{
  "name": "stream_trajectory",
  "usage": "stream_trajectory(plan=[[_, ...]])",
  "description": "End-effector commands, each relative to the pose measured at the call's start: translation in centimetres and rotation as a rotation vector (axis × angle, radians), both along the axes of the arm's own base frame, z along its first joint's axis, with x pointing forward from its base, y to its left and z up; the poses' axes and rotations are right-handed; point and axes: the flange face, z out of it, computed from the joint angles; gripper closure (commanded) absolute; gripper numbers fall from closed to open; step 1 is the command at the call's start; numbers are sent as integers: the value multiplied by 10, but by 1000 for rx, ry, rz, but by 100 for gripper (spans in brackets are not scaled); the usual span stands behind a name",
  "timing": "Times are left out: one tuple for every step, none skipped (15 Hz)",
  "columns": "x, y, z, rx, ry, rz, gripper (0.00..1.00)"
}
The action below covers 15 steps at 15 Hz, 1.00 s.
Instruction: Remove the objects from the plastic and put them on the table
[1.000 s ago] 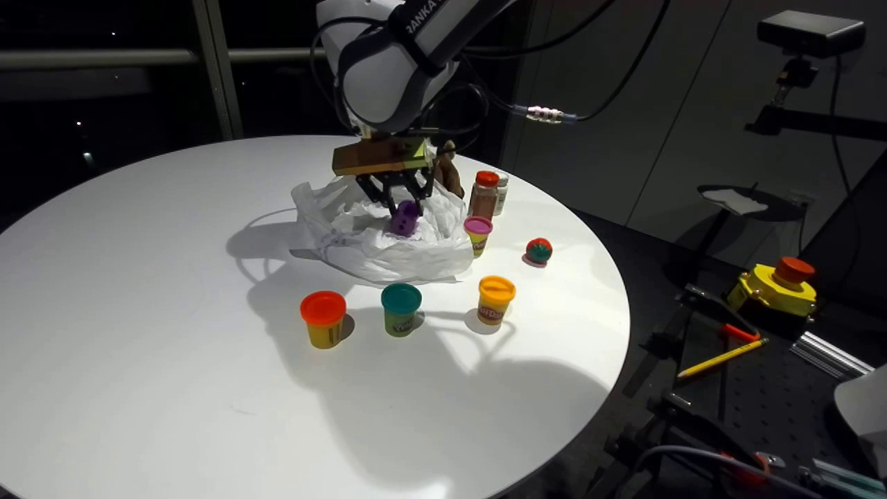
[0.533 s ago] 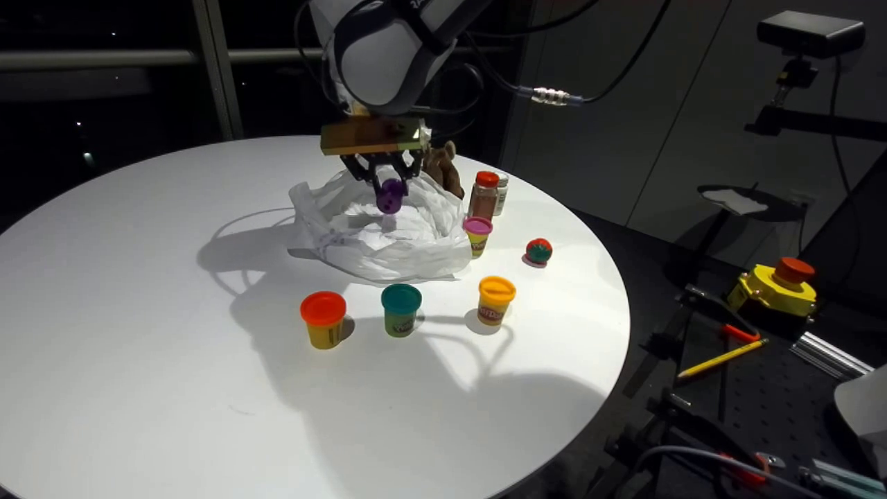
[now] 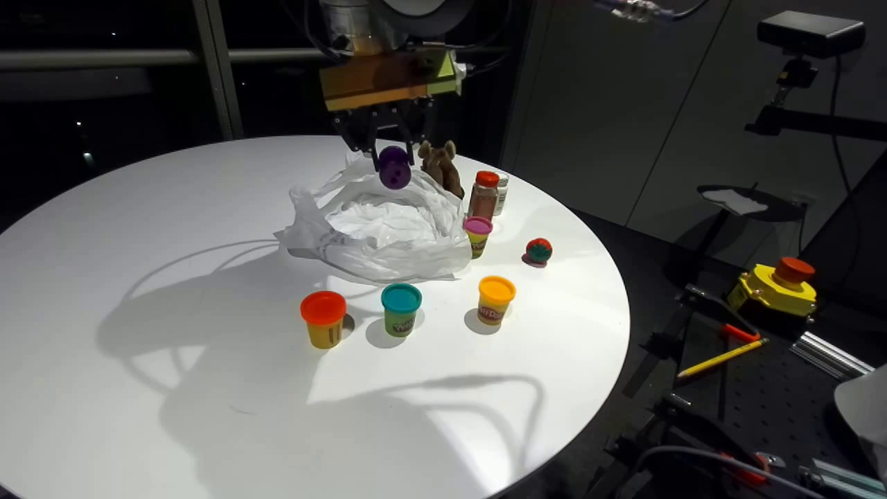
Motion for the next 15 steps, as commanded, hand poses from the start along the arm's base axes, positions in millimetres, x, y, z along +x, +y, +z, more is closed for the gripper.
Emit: stream_trajectory(plan=[[-54, 12, 11, 38, 101, 138, 75], [-63, 15, 4, 50, 128, 176, 75], [-71, 17, -1, 65, 156, 215, 75], [-75, 17, -10, 92, 192, 245, 75], [-78, 17, -17, 121, 223, 268, 75], [-81, 15, -24, 153, 254, 293, 75], [-82, 15, -30, 193, 280, 319, 75], [-83, 13, -35, 234, 305, 346, 75], [-85, 12, -39, 273, 330, 372, 75], [-86, 13, -43, 307, 358, 396, 75], [-88, 12, -47, 334, 383, 421, 75], [-90, 13, -49, 367, 409, 449, 75], [-94, 15, -52, 391, 432, 474, 75], [-97, 17, -55, 412, 455, 497, 75], [-99, 18, -58, 429, 474, 515, 75]])
